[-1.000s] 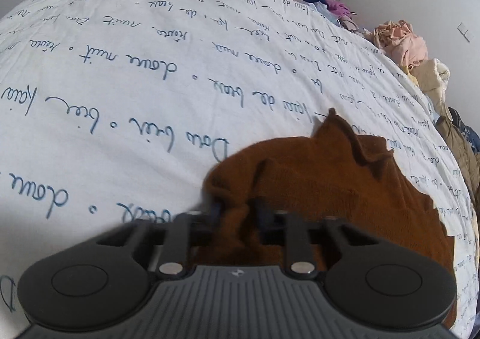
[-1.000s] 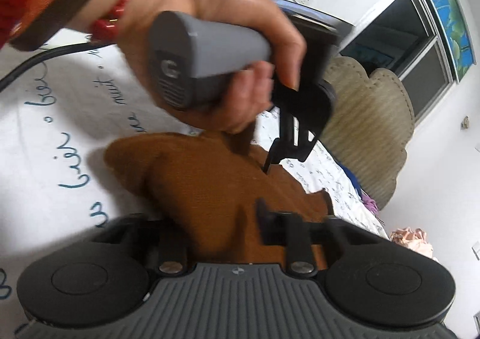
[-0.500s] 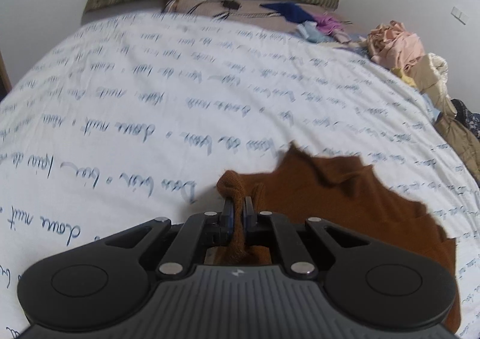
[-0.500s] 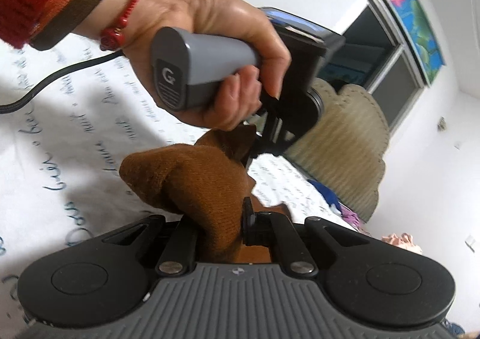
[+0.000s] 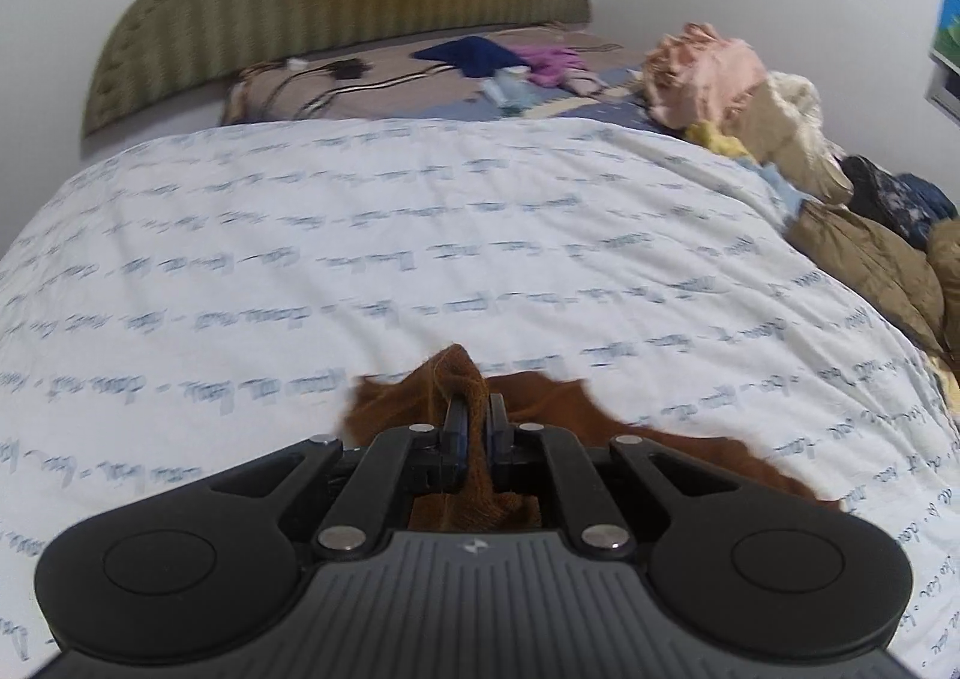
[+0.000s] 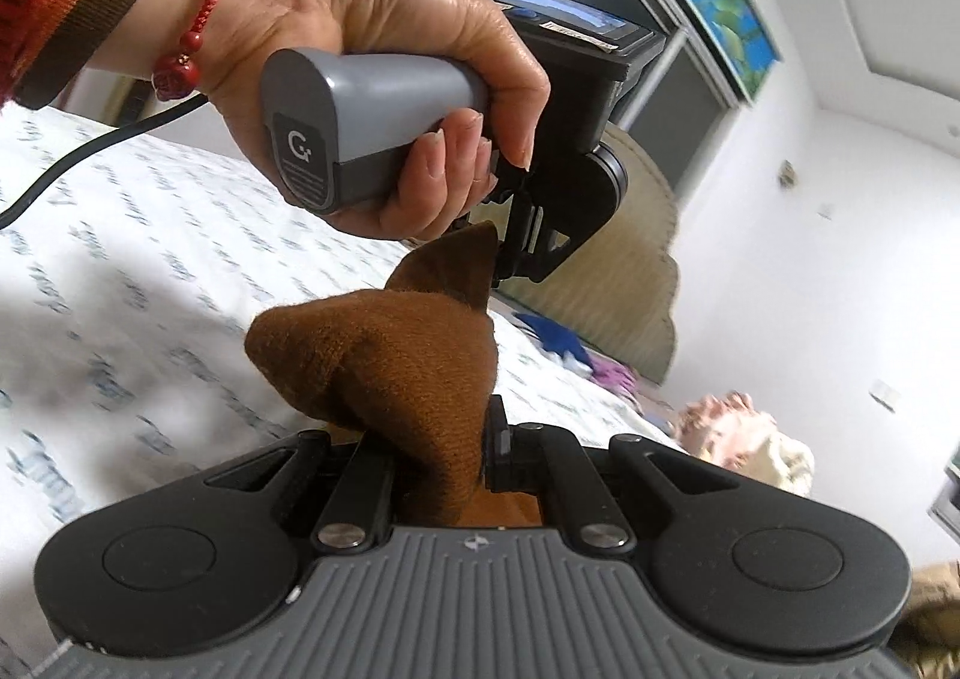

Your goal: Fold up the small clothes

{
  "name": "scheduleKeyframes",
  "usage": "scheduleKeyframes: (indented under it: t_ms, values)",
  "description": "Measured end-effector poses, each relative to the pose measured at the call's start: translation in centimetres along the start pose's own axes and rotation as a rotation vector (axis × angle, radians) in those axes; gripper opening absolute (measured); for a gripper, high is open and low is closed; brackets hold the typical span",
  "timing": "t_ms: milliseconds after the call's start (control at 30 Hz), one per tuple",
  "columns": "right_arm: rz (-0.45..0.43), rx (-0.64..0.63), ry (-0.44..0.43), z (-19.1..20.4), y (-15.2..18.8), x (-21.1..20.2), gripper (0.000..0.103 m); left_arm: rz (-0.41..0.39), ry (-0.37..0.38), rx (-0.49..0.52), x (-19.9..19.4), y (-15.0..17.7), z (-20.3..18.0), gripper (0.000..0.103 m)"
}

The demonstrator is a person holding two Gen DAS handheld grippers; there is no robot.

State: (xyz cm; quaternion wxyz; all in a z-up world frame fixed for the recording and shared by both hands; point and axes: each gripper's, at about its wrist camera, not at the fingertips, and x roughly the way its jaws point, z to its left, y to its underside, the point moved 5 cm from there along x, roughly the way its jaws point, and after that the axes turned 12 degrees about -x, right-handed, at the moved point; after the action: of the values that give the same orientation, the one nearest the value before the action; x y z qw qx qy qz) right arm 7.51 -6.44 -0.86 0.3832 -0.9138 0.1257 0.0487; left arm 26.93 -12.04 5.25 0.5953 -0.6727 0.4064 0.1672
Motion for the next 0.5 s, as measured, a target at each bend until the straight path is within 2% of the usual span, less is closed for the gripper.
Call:
scheduleKeyframes:
  t_ms: [267,500]
  values:
    - [0.085,0.065,0.066,-3.3,4.3,0.3,0.009,0.039,0.021,0.088,3.3,2.2,-7.5,0.005]
    - [0.156,0.152,0.083,-5.0,7.7,0.2,0.009,0.045,0.032,0.158,5.2,4.1,-11.5,0.005]
